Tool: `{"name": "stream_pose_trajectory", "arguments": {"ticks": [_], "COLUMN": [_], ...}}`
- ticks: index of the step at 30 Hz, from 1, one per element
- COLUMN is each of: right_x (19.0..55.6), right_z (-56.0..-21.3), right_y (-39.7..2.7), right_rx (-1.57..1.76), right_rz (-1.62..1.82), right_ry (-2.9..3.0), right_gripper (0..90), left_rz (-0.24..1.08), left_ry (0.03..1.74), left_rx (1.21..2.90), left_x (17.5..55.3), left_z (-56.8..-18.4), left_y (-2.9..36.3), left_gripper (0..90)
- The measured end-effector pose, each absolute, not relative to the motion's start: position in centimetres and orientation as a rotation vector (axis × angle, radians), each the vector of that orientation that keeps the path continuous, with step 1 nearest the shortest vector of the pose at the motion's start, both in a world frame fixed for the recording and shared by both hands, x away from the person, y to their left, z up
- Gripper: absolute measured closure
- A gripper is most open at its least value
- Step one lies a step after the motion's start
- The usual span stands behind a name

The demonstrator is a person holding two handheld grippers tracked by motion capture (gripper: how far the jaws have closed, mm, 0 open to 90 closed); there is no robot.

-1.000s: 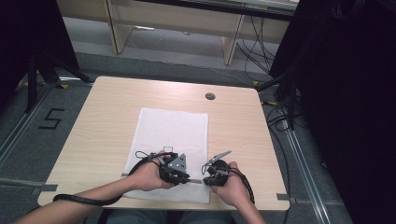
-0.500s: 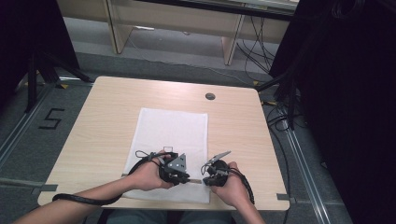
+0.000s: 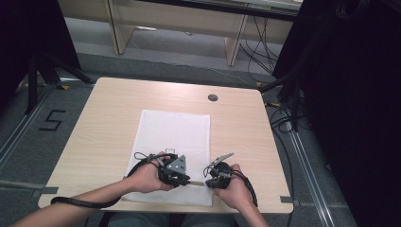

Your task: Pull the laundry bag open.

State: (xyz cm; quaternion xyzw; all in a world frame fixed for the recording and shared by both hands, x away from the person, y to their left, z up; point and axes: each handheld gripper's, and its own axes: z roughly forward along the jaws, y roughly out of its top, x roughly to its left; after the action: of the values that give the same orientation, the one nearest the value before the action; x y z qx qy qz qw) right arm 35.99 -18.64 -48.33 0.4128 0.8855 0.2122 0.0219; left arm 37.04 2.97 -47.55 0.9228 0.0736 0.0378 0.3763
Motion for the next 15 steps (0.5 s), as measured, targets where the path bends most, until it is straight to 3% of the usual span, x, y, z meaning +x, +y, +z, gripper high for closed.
{"name": "stream_pose_trajectory", "arguments": {"ticks": [15], "right_x": [36.14], "right_z": [-48.37], "right_y": [-18.8], "right_rx": [1.263], "right_rz": [0.666], "right_ry": [2.738], "right_gripper": [90.0], "left_rz": [0.086], "left_ry": [0.193], "left_rx": [2.344], "left_x": [37.04], "left_z": [-47.5], "left_y": [3.28], "left_gripper": [81.9]}}
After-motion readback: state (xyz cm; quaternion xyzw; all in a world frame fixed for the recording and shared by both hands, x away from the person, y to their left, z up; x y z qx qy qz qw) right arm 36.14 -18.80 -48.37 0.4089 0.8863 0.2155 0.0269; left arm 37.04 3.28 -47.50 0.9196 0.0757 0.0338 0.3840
